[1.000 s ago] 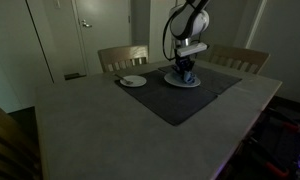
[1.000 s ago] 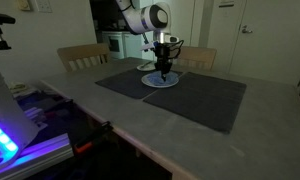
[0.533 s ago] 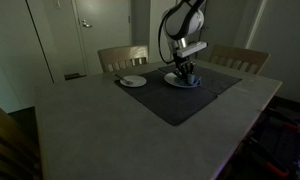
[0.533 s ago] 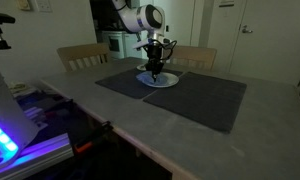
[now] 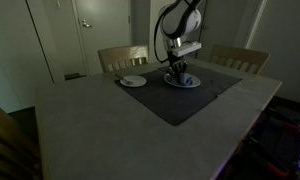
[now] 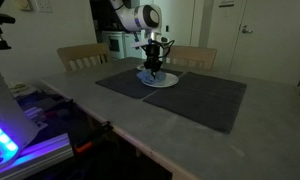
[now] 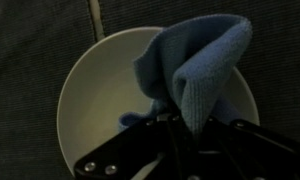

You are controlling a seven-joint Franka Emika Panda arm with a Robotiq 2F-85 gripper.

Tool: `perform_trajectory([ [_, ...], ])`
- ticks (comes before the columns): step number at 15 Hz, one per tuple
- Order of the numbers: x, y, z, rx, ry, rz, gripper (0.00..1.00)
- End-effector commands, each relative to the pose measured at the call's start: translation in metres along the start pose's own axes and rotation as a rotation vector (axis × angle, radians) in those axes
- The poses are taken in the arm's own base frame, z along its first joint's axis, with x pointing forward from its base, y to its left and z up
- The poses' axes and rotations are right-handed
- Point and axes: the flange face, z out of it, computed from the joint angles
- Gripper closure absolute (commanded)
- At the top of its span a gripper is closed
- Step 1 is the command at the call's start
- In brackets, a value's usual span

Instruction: Use the towel to wipe the plate

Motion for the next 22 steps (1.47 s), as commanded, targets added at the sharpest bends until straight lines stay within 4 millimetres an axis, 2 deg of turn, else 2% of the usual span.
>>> perform_trajectory([
  [1, 0.014, 0.010, -0.006, 0.069, 0.133, 0.024, 0.97],
  [4, 0.024, 0.022, -0.008, 0.114, 0.242, 0.062, 0.97],
  [8, 0.027, 0.045, -0.005, 0.098, 0.315, 0.116, 0.97],
  [11, 0.020, 0.062, -0.001, 0.029, 0.280, 0.180, 0.97],
  [14, 0.012, 0.071, 0.004, -0.054, 0.222, 0.217, 0.97],
  [18, -0.002, 0.059, 0.010, -0.068, 0.085, 0.138, 0.97],
  [22, -0.008, 0.032, 0.003, 0.001, 0.040, -0.019, 0.97],
])
